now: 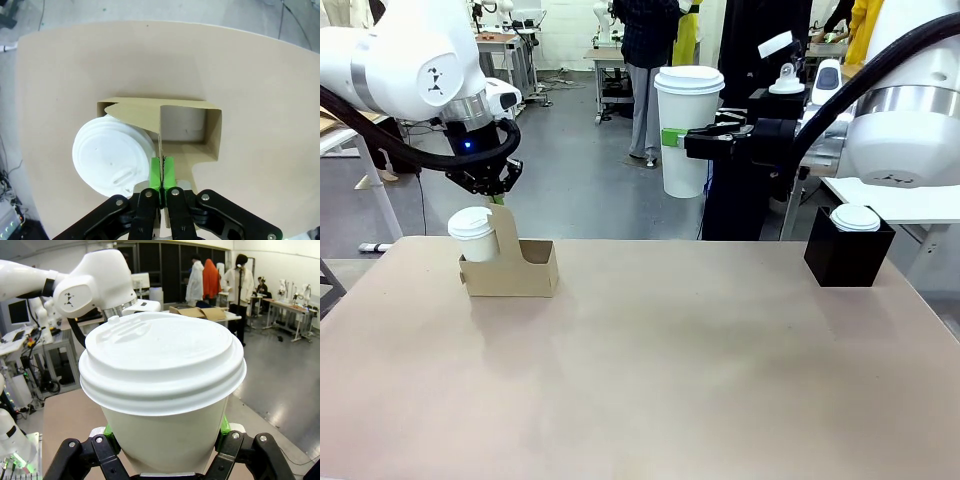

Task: Pour a drink into a cup and package it in a carrier.
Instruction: Position the Cup Carrier in the center of the table.

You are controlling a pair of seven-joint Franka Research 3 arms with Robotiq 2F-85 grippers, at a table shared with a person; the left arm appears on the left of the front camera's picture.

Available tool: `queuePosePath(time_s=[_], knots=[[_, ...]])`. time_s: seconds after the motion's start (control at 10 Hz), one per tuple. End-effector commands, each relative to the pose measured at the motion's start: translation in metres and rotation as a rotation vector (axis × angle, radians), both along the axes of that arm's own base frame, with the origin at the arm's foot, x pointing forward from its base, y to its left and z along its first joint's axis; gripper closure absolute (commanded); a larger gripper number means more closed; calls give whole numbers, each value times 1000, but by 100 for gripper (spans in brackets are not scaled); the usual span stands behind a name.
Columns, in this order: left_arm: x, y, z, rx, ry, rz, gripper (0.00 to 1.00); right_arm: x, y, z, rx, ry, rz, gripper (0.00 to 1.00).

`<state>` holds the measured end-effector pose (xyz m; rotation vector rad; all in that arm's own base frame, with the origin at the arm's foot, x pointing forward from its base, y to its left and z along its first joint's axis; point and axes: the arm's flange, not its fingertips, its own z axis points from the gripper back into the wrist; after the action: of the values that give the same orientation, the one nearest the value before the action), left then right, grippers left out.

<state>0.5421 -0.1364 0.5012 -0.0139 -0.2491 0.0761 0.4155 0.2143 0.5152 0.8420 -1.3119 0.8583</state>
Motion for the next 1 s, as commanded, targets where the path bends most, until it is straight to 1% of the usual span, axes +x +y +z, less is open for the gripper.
queuePosePath(time_s=[0.0,0.1,0.4,0.5,0.6,0.7,0.9], knots=[[-12,2,17,-49,31,51,98,0,2,2,10,-3,2,19],[-23,-5,35,-48,34,65,98,0,2,2,10,-3,2,19],[-77,-33,83,-74,7,94,98,0,2,2,10,-3,2,19],[-99,-43,92,-86,9,95,98,0,2,2,10,-3,2,19],[-127,-58,97,-78,-13,66,98,0,2,2,10,-3,2,19],[-146,-71,99,-86,23,72,98,0,2,2,10,-3,2,19],[-187,-96,94,-97,48,82,98,0,2,2,10,-3,2,19]])
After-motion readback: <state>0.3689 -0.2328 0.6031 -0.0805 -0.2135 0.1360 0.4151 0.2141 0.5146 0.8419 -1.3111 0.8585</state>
